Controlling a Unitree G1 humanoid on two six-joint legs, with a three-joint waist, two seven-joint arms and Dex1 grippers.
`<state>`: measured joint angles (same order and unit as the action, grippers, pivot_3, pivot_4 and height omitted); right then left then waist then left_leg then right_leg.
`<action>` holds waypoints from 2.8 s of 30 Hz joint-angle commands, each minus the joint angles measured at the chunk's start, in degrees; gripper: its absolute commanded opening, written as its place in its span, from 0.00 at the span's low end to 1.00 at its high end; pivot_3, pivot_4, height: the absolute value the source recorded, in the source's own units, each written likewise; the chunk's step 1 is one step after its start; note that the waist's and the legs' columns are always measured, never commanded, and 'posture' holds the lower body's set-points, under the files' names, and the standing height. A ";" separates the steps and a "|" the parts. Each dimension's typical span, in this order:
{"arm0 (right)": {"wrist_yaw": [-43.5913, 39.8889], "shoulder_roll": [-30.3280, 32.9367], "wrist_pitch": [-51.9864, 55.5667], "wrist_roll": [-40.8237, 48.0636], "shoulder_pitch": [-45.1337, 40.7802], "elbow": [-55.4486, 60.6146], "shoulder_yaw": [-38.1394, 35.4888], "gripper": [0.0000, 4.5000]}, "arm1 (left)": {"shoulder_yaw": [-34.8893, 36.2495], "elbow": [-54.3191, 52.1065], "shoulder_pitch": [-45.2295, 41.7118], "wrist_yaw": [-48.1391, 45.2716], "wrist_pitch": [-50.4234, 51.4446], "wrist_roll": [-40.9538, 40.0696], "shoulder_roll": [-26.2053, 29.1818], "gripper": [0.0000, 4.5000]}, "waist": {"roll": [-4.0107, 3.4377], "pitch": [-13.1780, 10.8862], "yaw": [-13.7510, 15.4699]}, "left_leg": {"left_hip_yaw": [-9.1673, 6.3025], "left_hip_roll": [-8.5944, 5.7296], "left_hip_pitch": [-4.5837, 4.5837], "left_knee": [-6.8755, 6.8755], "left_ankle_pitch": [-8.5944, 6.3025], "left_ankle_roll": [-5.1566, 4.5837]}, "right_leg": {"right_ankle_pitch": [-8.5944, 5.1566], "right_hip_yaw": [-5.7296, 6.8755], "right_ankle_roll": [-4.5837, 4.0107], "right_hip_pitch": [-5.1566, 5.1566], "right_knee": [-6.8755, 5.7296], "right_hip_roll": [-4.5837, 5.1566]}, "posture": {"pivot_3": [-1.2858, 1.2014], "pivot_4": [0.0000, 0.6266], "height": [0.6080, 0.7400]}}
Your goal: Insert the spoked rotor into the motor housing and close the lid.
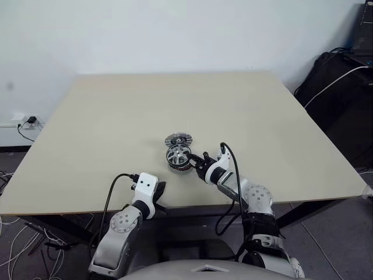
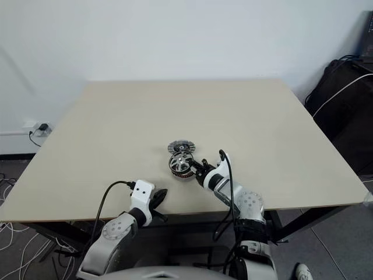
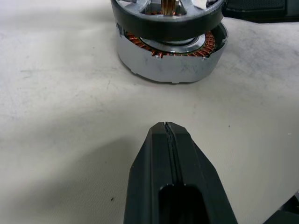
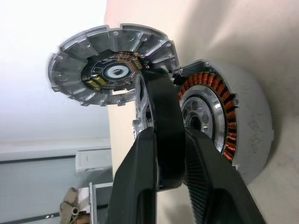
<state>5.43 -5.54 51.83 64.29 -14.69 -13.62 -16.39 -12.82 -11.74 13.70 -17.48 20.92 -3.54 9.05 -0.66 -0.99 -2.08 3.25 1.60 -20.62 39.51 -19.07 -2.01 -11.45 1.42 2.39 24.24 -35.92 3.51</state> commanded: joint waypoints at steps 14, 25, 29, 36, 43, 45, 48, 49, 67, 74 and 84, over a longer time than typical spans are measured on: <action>1.98 -0.54 1.81 0.79 0.72 5.05 -2.60 1.00 | -0.31 -2.34 -0.65 0.09 -0.80 -0.41 -1.13 0.00 | -0.03 0.23 0.00 | -0.02 0.03 0.61 0.00 0.00 -0.01 | -0.35 0.01 -0.08 -0.63 0.02 0.01 | 0.52 0.00 1.00; 0.19 2.60 2.60 -5.56 1.55 14.32 3.79 1.00 | -0.62 -1.50 -1.10 -0.12 -1.23 -0.39 -1.57 0.00 | -0.05 0.21 -0.05 | -0.01 0.02 0.50 -0.01 -0.01 -0.03 | -0.31 0.00 -0.16 -0.51 0.03 0.01 | 0.52 0.00 1.00; -2.65 6.49 -0.57 -14.30 2.51 20.84 11.09 1.00 | -0.53 -1.30 -1.21 -0.09 -1.44 -0.43 -1.60 0.00 | -0.04 0.20 -0.02 | -0.01 0.01 0.49 -0.01 -0.02 -0.03 | -0.37 0.00 -0.09 -0.50 0.04 0.01 | 0.52 0.00 1.00; -11.90 16.55 -9.40 -33.53 2.40 28.48 29.77 0.79 | -0.62 -0.65 -1.47 -0.11 -2.04 -0.44 -1.72 0.00 | 0.09 0.13 -0.03 | -0.02 0.00 0.50 -0.01 -0.02 -0.03 | -0.38 0.01 -0.10 -0.51 0.05 0.01 | 0.52 0.00 1.00; -17.19 18.99 -14.73 -46.19 -1.18 23.69 39.15 0.28 | -0.65 0.43 -1.78 -0.17 -2.89 -0.30 -1.97 0.00 | 0.32 -0.02 0.06 | -0.01 0.00 0.52 0.00 -0.01 -0.03 | -0.38 0.03 -0.12 -0.52 0.05 0.01 | 0.52 0.00 1.00; -17.86 18.10 -15.39 -47.86 -2.26 21.68 39.36 0.14 | -0.60 0.67 -1.83 -0.17 -3.16 -0.31 -2.00 0.00 | 0.37 -0.03 0.09 | -0.01 0.00 0.52 0.00 -0.01 -0.03 | -0.37 0.03 -0.14 -0.52 0.05 0.01 | 0.52 0.00 1.00; -18.89 16.48 -16.49 -50.49 -4.49 17.49 39.28 0.00 | -0.46 0.98 -1.89 -0.16 -3.50 -0.32 -2.00 0.00 | 0.38 -0.04 0.09 | -0.01 -0.01 0.51 0.00 -0.01 -0.03 | -0.32 0.03 -0.22 -0.52 0.05 0.01 | 0.52 0.00 1.00; -19.20 15.95 -16.76 -51.11 -5.05 16.22 39.09 0.00 | -0.43 1.05 -1.91 -0.16 -3.58 -0.32 -2.00 0.00 | 0.38 -0.04 0.09 | 0.00 -0.01 0.51 -0.01 -0.01 -0.02 | -0.31 0.03 -0.24 -0.53 0.05 0.01 | 0.52 0.00 1.00; -22.22 10.43 -18.81 -59.82 -10.94 -6.20 37.00 0.00 | 0.43 1.51 -1.26 0.43 -4.84 -0.35 -2.31 0.00 | 0.36 -0.01 -0.03 | 0.00 0.00 0.62 -0.01 -0.01 -0.01 | -0.22 0.05 -0.36 -0.63 0.02 0.01 | 0.52 0.00 1.00; -26.71 11.75 -19.74 -60.20 -11.13 0.30 36.79 0.00 | 0.19 1.99 -1.27 0.38 -5.12 -0.36 -2.46 0.00 | 0.36 -0.01 0.02 | 0.00 0.00 0.67 0.00 0.01 0.01 | -0.21 0.04 -0.34 -0.69 0.01 0.01 | 0.52 0.00 1.00; -49.56 29.20 -23.85 -69.75 -16.26 12.34 52.41 0.40 | -0.40 3.12 -1.92 -0.05 -5.82 -0.38 -2.89 0.00 | 0.35 -0.04 0.02 | -0.04 -0.02 0.61 0.01 0.00 0.01 | -0.23 0.08 -0.36 -0.63 0.04 0.01 | 0.52 0.00 1.00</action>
<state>-40.86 22.76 29.99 -3.49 -28.76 -4.02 34.29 -12.98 -8.14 12.64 -17.40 16.80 -3.54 6.71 -0.31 -1.03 -2.06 3.22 1.58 -20.00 39.52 -19.08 -2.00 -11.69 1.50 2.03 23.61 -35.89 3.52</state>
